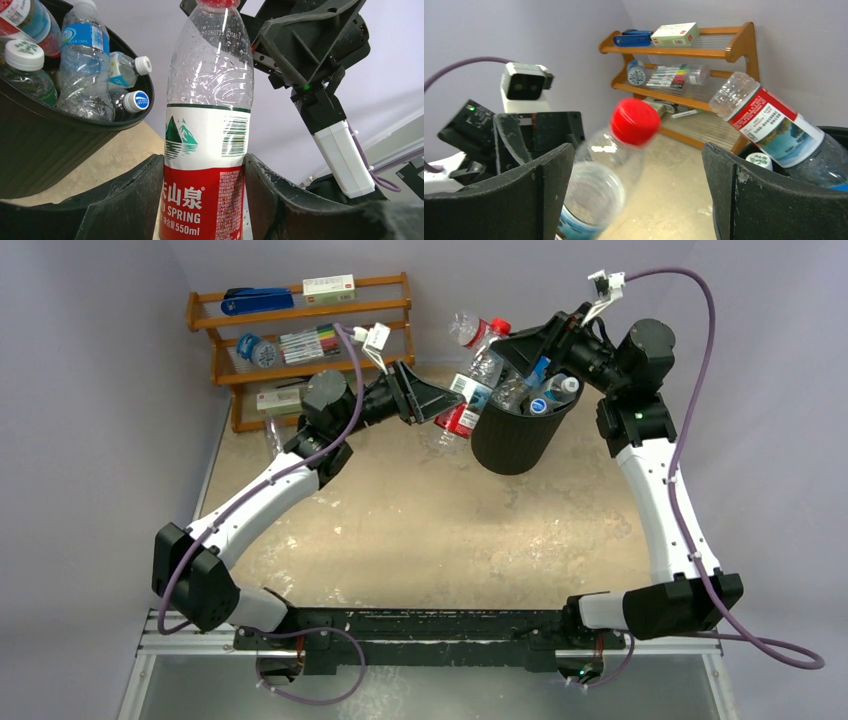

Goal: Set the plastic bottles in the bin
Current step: Place the plastic bottle in the trash bin.

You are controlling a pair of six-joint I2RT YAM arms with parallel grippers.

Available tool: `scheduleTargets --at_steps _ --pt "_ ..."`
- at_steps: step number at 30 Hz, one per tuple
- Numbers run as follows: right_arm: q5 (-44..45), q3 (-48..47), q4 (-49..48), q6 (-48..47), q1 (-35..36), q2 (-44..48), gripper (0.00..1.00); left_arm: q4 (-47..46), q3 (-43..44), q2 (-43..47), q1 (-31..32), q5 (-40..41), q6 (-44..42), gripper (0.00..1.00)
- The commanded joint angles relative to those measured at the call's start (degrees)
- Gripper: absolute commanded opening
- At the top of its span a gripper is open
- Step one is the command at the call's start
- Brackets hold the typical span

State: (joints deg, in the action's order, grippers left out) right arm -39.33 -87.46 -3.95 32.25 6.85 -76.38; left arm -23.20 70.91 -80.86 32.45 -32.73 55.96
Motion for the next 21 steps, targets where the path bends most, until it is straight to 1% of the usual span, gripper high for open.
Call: scheduleTargets --at_steps 1,3,6,8,10,14,15,17,21 --pt "-5.58 1.33 -9.39 5.76 0.14 0.79 1.00 -3.49 1.50 -0.64 0.71 -0.12 -0.23 0.56" --pt "-7.23 2.48 -12.35 8.10 0.09 0.60 1.00 -3.27 1.65 -1.07 0.68 0.20 -0.48 0.56" --pt "-8.32 2.90 -13.76 9.18 0.17 -0.13 0.98 -3.33 2.13 -1.93 0.78 0.12 -0.51 0.56" --pt "-8.75 3.09 -14.17 9.51 0.09 -0.61 0.93 -3.43 2.25 -2.36 0.78 0.38 -0.59 0.56" --pt "-9.30 3.33 -14.64 9.99 0.14 -1.20 0.85 -3.77 2.46 -2.73 0.78 0.19 -0.54 0.56" --pt "-9.32 4.00 -15.16 10.96 0.09 -2.63 0.76 -5.12 3.22 -3.69 1.31 -0.89 0.13 0.56" --pt "-9.42 4.09 -15.61 11.27 0.09 -2.98 0.72 -5.26 3.58 -4.03 1.48 -1.31 0.19 0.56" --pt "-9.76 3.94 -16.25 11.99 0.09 -3.95 0.69 -5.27 4.14 -4.61 1.97 -2.15 0.04 0.56" --pt "-10.76 3.29 -17.00 12.81 0.15 -5.56 0.59 -4.31 4.96 -5.45 2.13 -2.79 -0.56 0.56"
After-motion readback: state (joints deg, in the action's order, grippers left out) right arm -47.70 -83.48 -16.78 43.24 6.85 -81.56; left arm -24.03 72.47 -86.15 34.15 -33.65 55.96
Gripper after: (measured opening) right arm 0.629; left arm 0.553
